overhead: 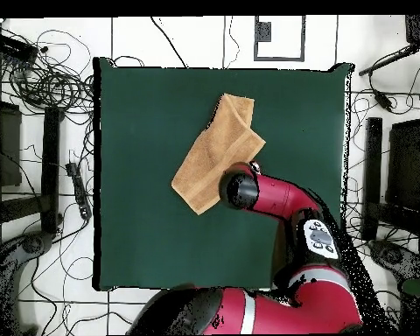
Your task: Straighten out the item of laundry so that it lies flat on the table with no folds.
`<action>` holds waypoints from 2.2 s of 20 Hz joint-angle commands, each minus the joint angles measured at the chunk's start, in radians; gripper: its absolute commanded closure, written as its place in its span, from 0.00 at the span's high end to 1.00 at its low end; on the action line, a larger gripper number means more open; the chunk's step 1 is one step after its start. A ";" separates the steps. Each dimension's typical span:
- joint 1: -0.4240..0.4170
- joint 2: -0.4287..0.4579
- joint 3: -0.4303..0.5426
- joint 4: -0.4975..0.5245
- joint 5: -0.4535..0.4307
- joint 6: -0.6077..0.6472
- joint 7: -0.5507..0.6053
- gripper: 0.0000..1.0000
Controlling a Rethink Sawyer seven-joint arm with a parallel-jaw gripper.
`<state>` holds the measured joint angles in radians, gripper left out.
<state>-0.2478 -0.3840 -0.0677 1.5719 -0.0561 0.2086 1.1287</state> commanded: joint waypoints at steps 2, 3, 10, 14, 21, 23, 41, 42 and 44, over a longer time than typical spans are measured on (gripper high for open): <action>0.005 0.082 0.010 0.065 0.031 -0.139 0.300 1.00; -0.002 0.081 0.004 0.077 0.025 -0.148 0.299 1.00; -0.020 0.065 -0.071 0.155 0.041 -0.184 0.337 1.00; 0.003 0.083 -0.122 0.166 0.078 -0.204 0.371 1.00; -0.031 0.124 -0.129 0.185 0.118 -0.255 0.380 1.00; -0.041 0.150 -0.123 0.174 0.123 -0.287 0.383 1.00; -0.111 -0.129 0.114 0.303 0.040 -0.222 0.373 1.00; -0.107 -0.144 0.121 0.302 0.044 -0.205 0.364 1.00; -0.107 -0.154 0.139 0.294 0.051 -0.179 0.350 1.00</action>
<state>-0.3713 -0.4621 -0.1082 1.7711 0.0046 -0.0314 1.2636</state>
